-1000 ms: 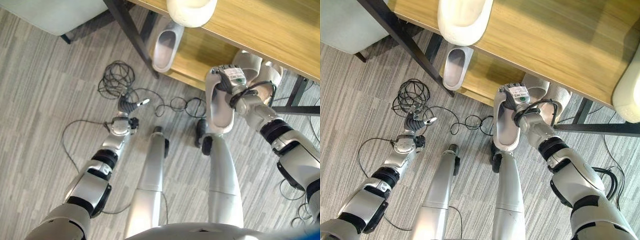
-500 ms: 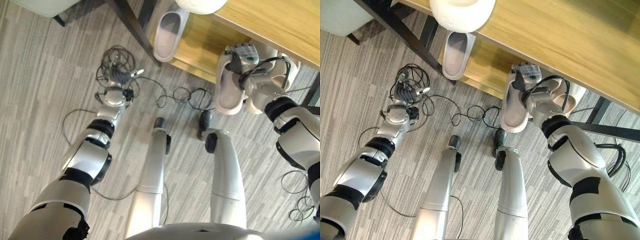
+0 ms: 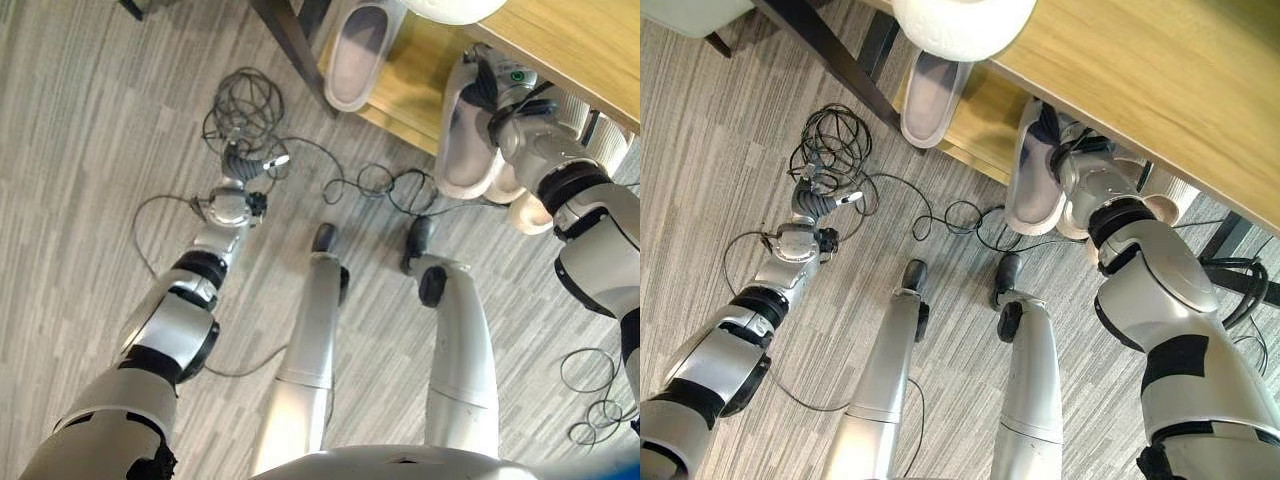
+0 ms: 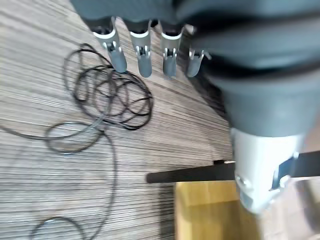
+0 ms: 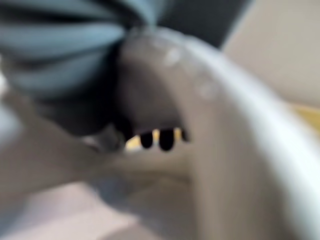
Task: Arrange the slippers neatly on the shoe rack.
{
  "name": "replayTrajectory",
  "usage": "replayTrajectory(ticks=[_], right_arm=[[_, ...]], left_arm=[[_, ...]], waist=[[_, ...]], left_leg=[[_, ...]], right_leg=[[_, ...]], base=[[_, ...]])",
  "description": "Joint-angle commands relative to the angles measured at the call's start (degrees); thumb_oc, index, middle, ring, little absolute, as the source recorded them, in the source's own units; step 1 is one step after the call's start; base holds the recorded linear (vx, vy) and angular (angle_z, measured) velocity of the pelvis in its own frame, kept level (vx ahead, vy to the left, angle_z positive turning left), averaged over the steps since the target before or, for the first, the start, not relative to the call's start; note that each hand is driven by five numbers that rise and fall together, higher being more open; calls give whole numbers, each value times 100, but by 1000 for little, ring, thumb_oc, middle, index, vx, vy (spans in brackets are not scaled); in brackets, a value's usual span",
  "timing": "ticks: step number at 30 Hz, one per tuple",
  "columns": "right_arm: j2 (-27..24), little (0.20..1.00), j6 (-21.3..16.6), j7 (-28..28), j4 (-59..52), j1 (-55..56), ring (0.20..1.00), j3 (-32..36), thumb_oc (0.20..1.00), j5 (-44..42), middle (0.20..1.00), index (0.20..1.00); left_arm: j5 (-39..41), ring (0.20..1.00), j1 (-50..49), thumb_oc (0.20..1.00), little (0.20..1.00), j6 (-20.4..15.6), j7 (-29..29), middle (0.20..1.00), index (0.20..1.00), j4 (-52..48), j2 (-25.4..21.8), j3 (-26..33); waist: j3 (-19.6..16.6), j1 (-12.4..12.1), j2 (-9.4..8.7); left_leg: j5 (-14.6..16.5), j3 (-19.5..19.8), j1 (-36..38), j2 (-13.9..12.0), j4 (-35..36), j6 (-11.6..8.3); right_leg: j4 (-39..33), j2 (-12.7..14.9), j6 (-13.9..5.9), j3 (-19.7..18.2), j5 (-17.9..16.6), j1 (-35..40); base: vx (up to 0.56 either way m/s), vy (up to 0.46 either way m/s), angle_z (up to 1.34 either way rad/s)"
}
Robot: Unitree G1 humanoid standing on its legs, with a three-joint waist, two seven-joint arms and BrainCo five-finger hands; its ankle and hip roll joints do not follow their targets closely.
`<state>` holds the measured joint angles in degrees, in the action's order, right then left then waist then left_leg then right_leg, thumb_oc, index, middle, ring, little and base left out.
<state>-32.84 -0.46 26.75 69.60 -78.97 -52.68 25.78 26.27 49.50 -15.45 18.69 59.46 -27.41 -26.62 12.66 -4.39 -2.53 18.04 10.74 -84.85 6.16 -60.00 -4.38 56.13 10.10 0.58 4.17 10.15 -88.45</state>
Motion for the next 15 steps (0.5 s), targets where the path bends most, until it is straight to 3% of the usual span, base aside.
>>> replayTrajectory(ticks=[1,3,4,6,15], right_arm=[[-217,200,14,121,229,-475,200,-167,200,-304,200,200],[-275,200,17,62,299,-532,200,-297,200,-253,200,200],[-318,260,13,44,355,-553,260,-337,260,-239,260,260],[-377,200,3,18,463,-642,200,-370,200,-275,200,200],[-576,200,-45,92,667,-995,200,-416,200,-479,200,200]], left_arm=[[47,1000,-71,1000,1000,-296,40,1000,1000,8,-250,289],[89,1000,-53,1000,1000,-301,31,1000,1000,56,-300,306],[89,1000,-25,1000,1000,-301,31,1000,1000,106,-320,313],[73,1000,21,1000,1000,-284,10,1000,1000,210,-357,313],[-66,1000,-462,1000,1000,-328,-44,1000,1000,86,-416,332]], waist=[[-102,-25,-33],[-116,-50,-40],[-123,-56,-34],[-140,-72,-28],[-207,-210,-29]], left_leg=[[-601,-114,52,-245,1016,31],[-639,-99,1,-233,1019,17],[-652,-96,-7,-238,1038,8],[-696,-102,-27,-227,1088,-11],[-914,-52,37,-191,1460,-75]], right_leg=[[379,87,-459,-317,842,394],[373,109,-479,-308,833,350],[360,125,-489,-315,829,329],[341,150,-496,-312,830,302],[176,193,-508,-250,822,354]], base=[[0,0,0],[0,0,0],[0,0,0],[0,0,0],[0,2,5]])
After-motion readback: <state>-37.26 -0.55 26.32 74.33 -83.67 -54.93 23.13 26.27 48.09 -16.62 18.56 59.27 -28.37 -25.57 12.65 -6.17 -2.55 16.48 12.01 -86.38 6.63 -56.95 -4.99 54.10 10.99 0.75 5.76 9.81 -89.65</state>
